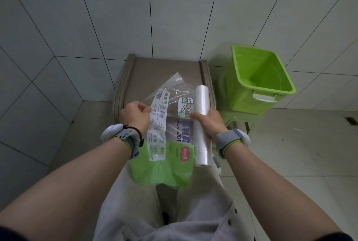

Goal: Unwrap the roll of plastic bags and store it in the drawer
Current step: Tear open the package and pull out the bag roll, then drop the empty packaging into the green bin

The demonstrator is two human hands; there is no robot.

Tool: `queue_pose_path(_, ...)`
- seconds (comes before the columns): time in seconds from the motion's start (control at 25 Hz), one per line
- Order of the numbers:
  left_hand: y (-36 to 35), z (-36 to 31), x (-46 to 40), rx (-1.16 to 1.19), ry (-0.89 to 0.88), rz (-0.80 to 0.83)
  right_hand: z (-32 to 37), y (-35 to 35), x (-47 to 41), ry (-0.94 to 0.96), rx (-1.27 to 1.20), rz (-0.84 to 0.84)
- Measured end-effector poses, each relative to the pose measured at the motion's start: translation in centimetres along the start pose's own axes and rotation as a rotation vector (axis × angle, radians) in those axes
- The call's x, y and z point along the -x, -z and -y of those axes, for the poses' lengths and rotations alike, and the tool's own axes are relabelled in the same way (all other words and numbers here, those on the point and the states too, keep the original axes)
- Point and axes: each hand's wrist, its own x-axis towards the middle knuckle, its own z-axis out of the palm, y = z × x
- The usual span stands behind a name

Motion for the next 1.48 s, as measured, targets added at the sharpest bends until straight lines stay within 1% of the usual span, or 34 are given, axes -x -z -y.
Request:
queue_pose_path(0.08,0.5,0.3,-0.2,-0.004,0.024,-0.043,-0.4,0.4,-0.2,-0.051,-0.111,-0.071)
queue_pose_path(0.16,2.1,1.4,-1.3,0.029,0.109,-0.117,-1.2,1.7,-0.5,-0.154,-0.214,-0.149)
queue_pose_path(0.24,3.8,3.0,-2.6,0.050,0.181,-0.125,-2.3,3.3,-0.7,-0.166,-0.153,-0.195)
queue_pose_path(0.32,4.1,3.7,-3.1,0.051,0.194,-0.078,-2.3,3.6,-0.3,-0.124,-0.199,-0.174)
queue_pose_path(0.4,3.2,3.1,-3.0,0.111,0.181,-0.035,-1.8,2.9,0.0,-0.100,-0.266,-0.108)
queue_pose_path(0.56,0.8,0.2,-1.8,0.106,0.091,0.002,-0.1,1.8,0.3,-0.046,-0.188,-0.027)
queue_pose_path(0.72,-1.7,-2.9,-0.4,0.076,0.010,0.012,0.4,3.1,0.4,-0.020,-0.143,-0.059)
queue_pose_path(0.88,-4.5,-5.9,1.0,0.035,-0.064,0.064,-0.3,6.8,0.4,-0.069,-0.203,-0.104)
queue_pose_path(1.12,-8.9,-12.3,2.2,0.037,-0.211,0.178,0.6,12.4,0.9,-0.063,-0.290,-0.055)
queue_pose_path(1.2,-10.6,-15.5,2.6,0.035,-0.237,0.218,1.1,14.7,0.5,-0.057,-0.338,-0.099)
queue_pose_path(1.36,-13.4,-21.6,3.3,0.041,-0.308,0.382,1.8,19.4,-0.9,-0.045,-0.376,-0.174)
queue_pose_path(1.44,-14.2,-24.8,3.4,0.074,-0.388,0.393,2.2,21.4,-1.3,-0.033,-0.389,-0.216)
queue_pose_path(1.48,-14.6,-26.5,3.4,0.127,-0.410,0.401,2.3,22.4,-1.5,-0.022,-0.406,-0.244)
